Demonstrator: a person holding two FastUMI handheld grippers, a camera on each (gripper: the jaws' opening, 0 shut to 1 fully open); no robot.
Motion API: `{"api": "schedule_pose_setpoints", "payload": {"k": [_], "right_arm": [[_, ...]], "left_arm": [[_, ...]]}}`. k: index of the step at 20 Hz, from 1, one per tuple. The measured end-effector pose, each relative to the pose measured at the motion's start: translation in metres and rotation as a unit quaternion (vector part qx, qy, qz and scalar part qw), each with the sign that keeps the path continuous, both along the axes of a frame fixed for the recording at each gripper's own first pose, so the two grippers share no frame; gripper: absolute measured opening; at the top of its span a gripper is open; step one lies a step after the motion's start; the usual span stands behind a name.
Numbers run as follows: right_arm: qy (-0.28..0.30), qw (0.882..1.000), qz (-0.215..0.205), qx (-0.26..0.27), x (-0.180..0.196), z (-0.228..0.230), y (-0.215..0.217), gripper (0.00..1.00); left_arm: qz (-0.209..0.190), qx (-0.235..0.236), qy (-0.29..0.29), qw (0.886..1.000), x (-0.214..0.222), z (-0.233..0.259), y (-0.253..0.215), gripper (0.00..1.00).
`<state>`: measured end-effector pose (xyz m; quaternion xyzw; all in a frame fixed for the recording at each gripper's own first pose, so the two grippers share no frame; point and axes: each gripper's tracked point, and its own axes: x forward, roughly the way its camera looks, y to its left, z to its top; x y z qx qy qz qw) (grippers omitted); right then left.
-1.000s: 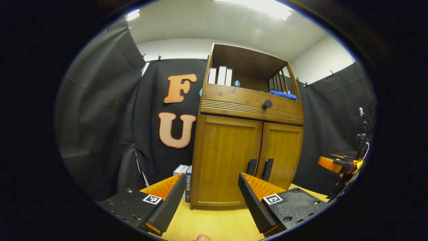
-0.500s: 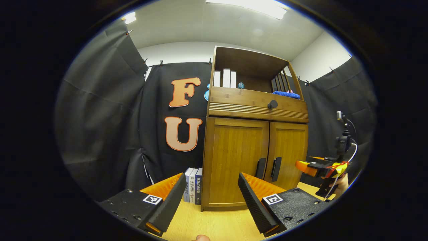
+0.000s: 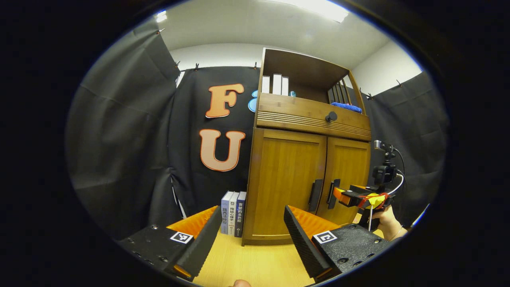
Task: Open the right door of the double-door shoe cabinet with the right hand, and open the left door with the left hand.
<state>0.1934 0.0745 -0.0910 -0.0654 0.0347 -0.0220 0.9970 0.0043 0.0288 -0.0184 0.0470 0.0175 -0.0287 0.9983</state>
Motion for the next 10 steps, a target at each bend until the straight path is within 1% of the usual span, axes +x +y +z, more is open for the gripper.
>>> {"api": "schedule_pose_setpoints", "payload": {"k": [1,2,3,4,5,7,8,9,10], "right_arm": [[0.003,1.000,-0.002,0.001,0.007,-0.004,0.000,0.89],[0.006,1.000,-0.004,0.001,0.011,-0.007,0.000,0.94],[0.010,1.000,-0.007,0.000,0.016,-0.011,-0.001,0.94],[0.014,1.000,-0.008,0.001,0.020,-0.015,0.000,0.81],[0.017,1.000,-0.005,0.002,0.024,-0.017,0.002,0.79],[0.023,1.000,-0.006,0.005,0.029,-0.022,0.000,0.89],[0.024,1.000,-0.008,0.005,0.032,-0.024,-0.002,0.75],[0.025,1.000,-0.008,0.007,0.034,-0.025,-0.001,0.75],[0.026,1.000,-0.005,0.010,0.035,-0.026,-0.001,0.70]], "left_arm": [[0.004,-0.001,-0.002,1.000,0.001,-0.001,0.003,0.95],[0.008,-0.001,-0.006,1.000,0.003,0.000,0.006,0.95],[0.011,0.000,-0.009,1.000,0.004,0.001,0.009,0.95],[0.014,-0.001,-0.010,1.000,0.006,0.001,0.011,0.92],[0.016,-0.002,-0.011,1.000,0.007,0.000,0.012,0.95],[0.019,-0.003,-0.009,1.000,0.010,-0.002,0.013,0.95],[0.019,-0.003,-0.008,1.000,0.011,-0.003,0.013,0.95],[0.020,-0.003,-0.007,1.000,0.012,-0.004,0.013,0.95],[0.020,-0.004,-0.006,1.000,0.013,-0.004,0.013,0.95]]}}
